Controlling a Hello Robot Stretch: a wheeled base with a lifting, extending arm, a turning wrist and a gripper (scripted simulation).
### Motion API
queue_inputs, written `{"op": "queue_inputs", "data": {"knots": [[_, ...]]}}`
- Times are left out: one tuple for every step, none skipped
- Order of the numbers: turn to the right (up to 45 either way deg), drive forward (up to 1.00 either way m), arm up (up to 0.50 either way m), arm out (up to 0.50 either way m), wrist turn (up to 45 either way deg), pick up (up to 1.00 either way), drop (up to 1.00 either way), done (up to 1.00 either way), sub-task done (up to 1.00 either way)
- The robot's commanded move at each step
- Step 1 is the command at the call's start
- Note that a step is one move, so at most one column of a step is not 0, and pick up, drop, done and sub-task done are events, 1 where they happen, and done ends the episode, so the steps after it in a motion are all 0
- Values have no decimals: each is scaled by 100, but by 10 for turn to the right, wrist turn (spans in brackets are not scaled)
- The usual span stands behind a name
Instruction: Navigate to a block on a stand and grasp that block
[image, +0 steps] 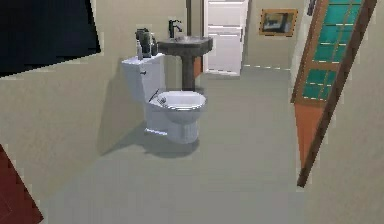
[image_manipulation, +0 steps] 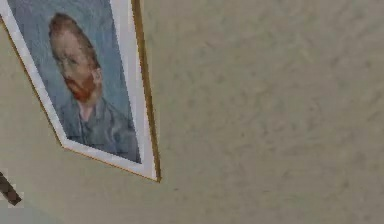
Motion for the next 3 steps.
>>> {"op": "queue_inputs", "data": {"knots": [[-450,0,0,0,0,0,0,0,0],[-330,0,0,0,0,0,0,0,0],[0,100,0,0,0,0,0,0,0]]}}
